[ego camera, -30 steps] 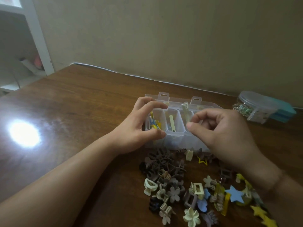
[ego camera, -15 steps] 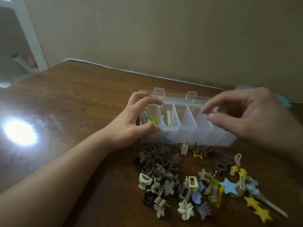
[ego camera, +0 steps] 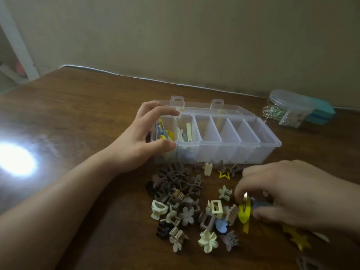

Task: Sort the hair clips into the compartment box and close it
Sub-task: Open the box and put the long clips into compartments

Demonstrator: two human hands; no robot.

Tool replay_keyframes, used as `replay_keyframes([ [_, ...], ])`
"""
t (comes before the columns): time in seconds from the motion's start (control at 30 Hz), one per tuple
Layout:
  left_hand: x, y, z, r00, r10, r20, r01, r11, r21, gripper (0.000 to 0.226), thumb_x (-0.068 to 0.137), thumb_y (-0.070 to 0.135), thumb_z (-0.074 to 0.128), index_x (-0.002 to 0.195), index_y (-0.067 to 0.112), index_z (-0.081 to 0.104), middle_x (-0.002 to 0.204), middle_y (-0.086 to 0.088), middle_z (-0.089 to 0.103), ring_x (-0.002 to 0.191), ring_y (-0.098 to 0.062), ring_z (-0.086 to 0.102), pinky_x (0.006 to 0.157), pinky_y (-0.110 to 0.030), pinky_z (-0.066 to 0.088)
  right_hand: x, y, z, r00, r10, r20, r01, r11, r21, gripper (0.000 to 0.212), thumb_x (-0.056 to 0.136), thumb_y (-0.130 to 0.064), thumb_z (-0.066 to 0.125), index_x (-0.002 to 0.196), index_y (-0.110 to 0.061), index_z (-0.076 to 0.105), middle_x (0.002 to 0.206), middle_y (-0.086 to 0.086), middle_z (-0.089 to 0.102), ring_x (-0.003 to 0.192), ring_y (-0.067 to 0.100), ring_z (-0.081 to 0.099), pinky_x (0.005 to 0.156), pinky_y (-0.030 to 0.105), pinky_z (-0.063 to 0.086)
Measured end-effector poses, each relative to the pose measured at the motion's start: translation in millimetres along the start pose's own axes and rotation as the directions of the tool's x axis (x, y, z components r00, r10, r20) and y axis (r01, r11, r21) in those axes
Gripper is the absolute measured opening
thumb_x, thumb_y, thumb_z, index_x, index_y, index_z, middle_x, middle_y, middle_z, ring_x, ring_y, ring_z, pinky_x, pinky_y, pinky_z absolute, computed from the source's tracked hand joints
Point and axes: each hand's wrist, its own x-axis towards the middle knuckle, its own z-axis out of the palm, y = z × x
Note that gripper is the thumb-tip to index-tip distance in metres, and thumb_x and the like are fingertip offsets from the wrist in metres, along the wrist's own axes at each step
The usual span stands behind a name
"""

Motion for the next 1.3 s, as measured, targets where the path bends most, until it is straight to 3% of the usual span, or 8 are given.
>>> replay_keyframes([
  [0.3,-0.6,0.2,-1.2,1.000,-0.005,0.002,0.005,1.000,-0.002,0.065,0.065,0.060,0.059,0.128,0.046,0.050,0.139,0.021,0.029,0.140,-0.011,0.030,0.111,-0.038,0.038,2.4,11.7,1.4,0.995,-0.050,-0.085,0.053,0.998,0.033,0.007,0.085,-0.056,0.053,0.084,-0.061,0.048,0.114,-0.035,0.042,0.099,-0.011,0.046,0.076,0.016,0.042],
  [0.4,0.0,0.4,-1.7,1.000,-0.003,0.007,0.003,1.000,-0.013,0.066,0.065,0.060,0.059,0.129,0.045,0.049,0.139,0.020,0.028,0.140,-0.011,0.030,0.111,-0.038,0.038,1.5,18.0,-7.1,0.981,-0.040,-0.192,0.091,0.960,0.264,0.015,0.076,-0.051,0.057,0.090,-0.051,0.062,0.096,-0.026,0.061,0.088,-0.003,0.060,0.070,0.019,0.053],
  [0.53,-0.1,0.8,-2.3,1.000,0.000,0.012,0.000,1.000,-0.022,0.068,0.064,0.061,0.059,0.130,0.045,0.048,0.139,0.022,0.027,0.139,-0.005,0.028,0.107,-0.029,0.036,11.2,10.0,-22.8,0.875,0.145,-0.462,0.231,0.714,0.661,0.028,0.067,-0.035,0.072,0.092,-0.039,0.063,0.084,-0.003,0.069,0.067,0.014,0.068,0.059,0.034,0.060],
  [0.67,0.3,-0.9,-2.0,1.000,0.006,0.016,-0.006,1.000,-0.022,0.068,0.065,0.060,0.059,0.130,0.045,0.048,0.139,0.022,0.027,0.136,-0.003,0.030,0.107,-0.026,0.036,54.2,-5.5,-32.9,0.733,0.292,-0.615,0.288,0.686,0.669,0.013,0.079,-0.014,0.075,0.087,-0.016,0.064,0.074,0.004,0.070,0.063,0.013,0.067,0.059,0.021,0.054],
  [0.87,0.9,-4.4,-1.4,1.000,0.025,0.010,-0.025,1.000,-0.012,0.066,0.067,0.059,0.060,0.130,0.045,0.048,0.142,0.017,0.028,0.138,0.006,0.025,0.107,-0.020,0.033,90.0,-15.9,-23.0,0.817,0.240,-0.524,0.122,0.817,0.563,0.007,0.088,-0.027,0.066,0.090,-0.026,0.073,0.079,-0.012,0.069,0.074,-0.007,0.060,0.060,0.003,0.042],
  [1.0,0.9,-4.0,-0.5,1.000,0.016,0.011,-0.016,1.000,-0.020,0.064,0.067,0.059,0.060,0.128,0.048,0.048,0.142,0.017,0.027,0.138,0.001,0.028,0.108,-0.023,0.033,56.2,-7.4,-25.2,0.746,0.148,-0.649,0.160,0.906,0.391,0.007,0.085,-0.029,0.063,0.089,-0.033,0.068,0.077,-0.021,0.062,0.077,-0.010,0.057,0.060,0.004,0.043],
  [1.17,1.5,-3.9,0.0,1.000,0.012,0.010,-0.012,1.000,-0.022,0.064,0.066,0.059,0.060,0.128,0.048,0.048,0.141,0.020,0.027,0.137,0.005,0.027,0.105,-0.018,0.033,2.2,10.6,-14.6,0.968,-0.068,-0.241,0.114,0.977,0.182,0.020,0.076,-0.061,0.052,0.092,-0.054,0.061,0.096,-0.035,0.058,0.086,-0.012,0.058,0.063,0.006,0.047],
  [1.3,1.7,-3.1,-0.2,1.000,0.017,0.007,-0.016,1.000,-0.005,0.067,0.065,0.061,0.058,0.130,0.046,0.048,0.141,0.019,0.028,0.134,0.014,0.023,0.098,-0.010,0.033,0.3,0.3,0.8,0.999,-0.033,-0.002,0.033,0.998,-0.057,0.037,0.080,-0.069,0.050,0.116,-0.062,0.043,0.113,-0.035,0.042,0.104,-0.010,0.045,0.085,0.020,0.046],
])
